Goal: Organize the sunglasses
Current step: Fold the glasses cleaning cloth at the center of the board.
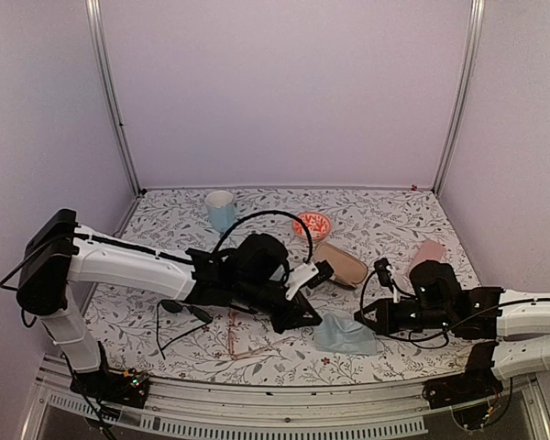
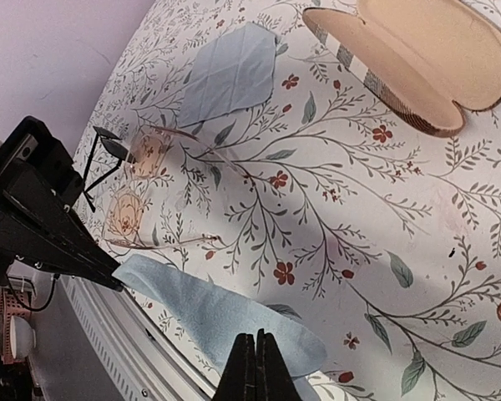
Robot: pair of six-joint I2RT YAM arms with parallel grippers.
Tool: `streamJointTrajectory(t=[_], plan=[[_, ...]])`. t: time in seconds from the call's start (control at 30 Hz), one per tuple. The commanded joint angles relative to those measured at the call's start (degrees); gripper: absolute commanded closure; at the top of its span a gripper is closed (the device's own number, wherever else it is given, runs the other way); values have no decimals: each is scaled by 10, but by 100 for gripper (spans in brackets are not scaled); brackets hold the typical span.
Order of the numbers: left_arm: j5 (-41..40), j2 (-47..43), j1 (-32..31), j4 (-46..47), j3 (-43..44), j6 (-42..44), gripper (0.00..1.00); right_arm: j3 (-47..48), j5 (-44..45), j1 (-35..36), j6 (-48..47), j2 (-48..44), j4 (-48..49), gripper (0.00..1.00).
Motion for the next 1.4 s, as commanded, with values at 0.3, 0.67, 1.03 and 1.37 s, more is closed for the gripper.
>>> streamJointTrajectory(t=[0.3,0.67,1.03,1.37], plan=[[-55,32,-3,25,11,-22,100,-22,110,22,77,23,-32,100],[-11,140,66,-5,110,0,100,59,162,-14,64,139,-30,100],[7,173,70,3,65,-1,75,26,122,-21,71,156,-9,65],[-19,149,67,17,55,-1,49,34,121,-20,62,151,-28,54]])
